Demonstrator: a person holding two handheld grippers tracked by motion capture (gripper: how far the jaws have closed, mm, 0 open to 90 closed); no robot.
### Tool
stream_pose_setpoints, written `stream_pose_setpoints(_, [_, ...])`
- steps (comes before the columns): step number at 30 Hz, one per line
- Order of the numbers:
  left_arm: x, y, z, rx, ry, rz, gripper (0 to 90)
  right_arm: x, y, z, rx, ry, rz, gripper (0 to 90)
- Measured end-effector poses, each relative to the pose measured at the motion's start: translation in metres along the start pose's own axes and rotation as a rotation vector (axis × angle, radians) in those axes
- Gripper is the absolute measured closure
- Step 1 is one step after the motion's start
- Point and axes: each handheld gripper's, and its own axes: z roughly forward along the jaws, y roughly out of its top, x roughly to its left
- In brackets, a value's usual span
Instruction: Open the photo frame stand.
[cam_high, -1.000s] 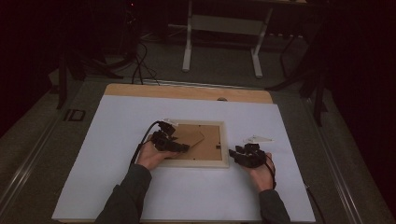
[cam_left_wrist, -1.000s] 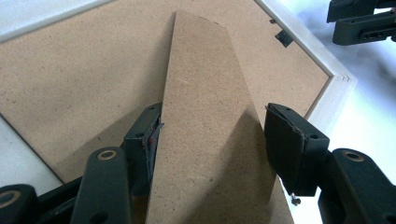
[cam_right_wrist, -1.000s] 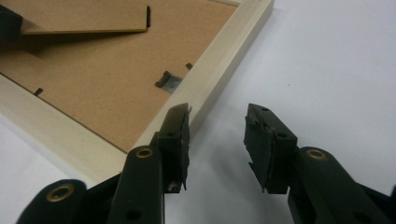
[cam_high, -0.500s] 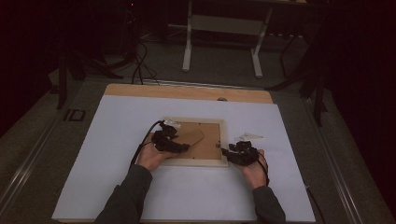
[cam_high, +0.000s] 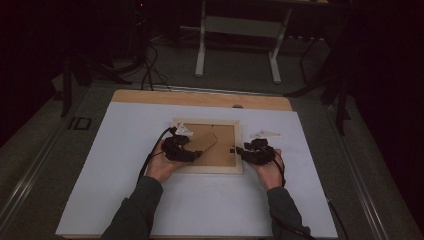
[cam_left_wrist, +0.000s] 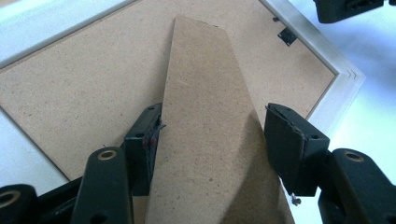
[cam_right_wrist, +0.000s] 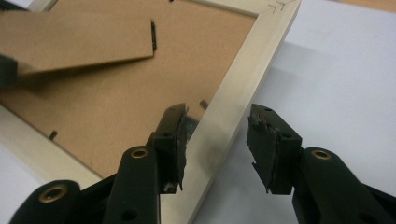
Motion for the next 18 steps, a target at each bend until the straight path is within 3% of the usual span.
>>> stream_pose_setpoints(5, [-0.003,0.003,0.002,-0.013,0.026,0.006,42.3,-0.001,0.009,0.001,-0.004,-0.011,-0.011,56.5])
stream_pose_setpoints(18, [-0.01,0.01,0.003,-0.043,0.077,0.075,42.2,-0.011,0.02,0.006,-0.012,-0.025,-0.011,56.5])
